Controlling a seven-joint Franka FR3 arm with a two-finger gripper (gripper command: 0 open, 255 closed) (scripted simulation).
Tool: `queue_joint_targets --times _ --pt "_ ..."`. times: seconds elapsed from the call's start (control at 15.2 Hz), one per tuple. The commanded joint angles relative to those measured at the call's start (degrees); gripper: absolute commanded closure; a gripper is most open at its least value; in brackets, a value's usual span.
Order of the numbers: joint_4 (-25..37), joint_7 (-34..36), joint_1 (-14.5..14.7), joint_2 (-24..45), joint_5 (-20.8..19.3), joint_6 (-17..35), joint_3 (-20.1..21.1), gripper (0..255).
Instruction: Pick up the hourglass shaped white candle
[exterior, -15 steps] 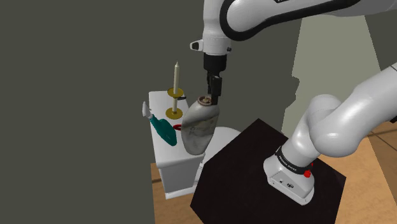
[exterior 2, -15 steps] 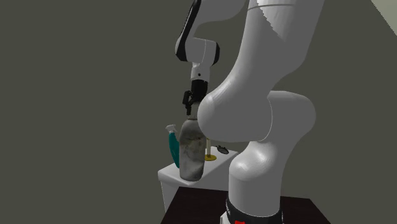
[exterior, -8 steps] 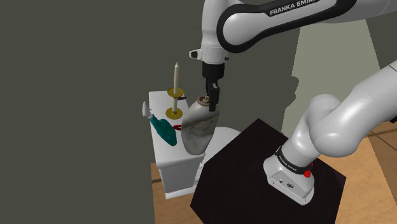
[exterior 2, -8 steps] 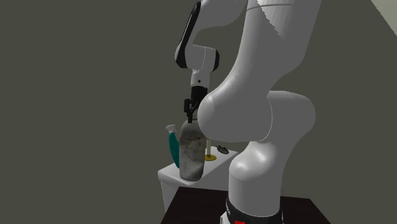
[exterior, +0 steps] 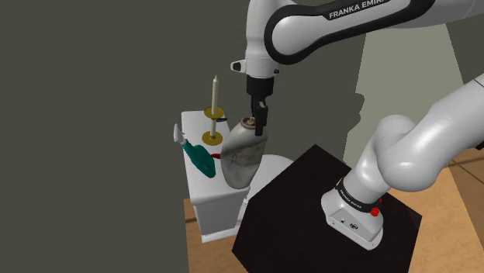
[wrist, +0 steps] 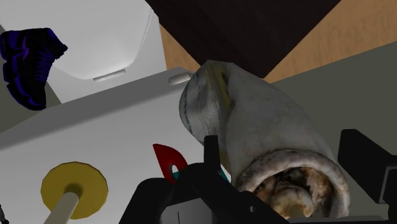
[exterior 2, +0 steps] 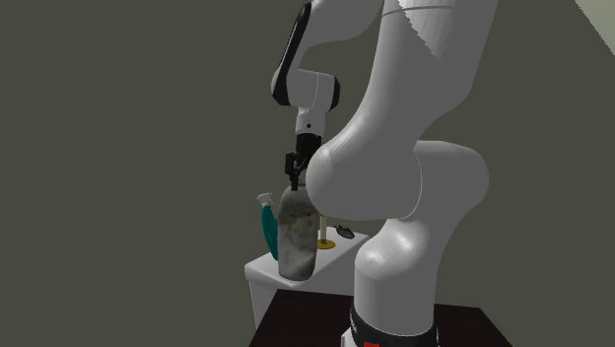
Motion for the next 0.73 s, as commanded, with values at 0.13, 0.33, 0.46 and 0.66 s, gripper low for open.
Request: queue_joint_targets --times 0.13,0.33,0.46,0.66 --pt "1.0 0.3 0.0 -0.5 -0.1 -1.6 0.0 255" --pt "2.6 0.6 -0.1 -1.3 -0.2 -4.1 -0.1 255" --pt "3.8 0.8 -0.1 -1.8 -0.3 -5.7 -0.2 255" --pt "5.6 1.0 -0.1 -2.4 -0.4 -8.0 -0.2 255"
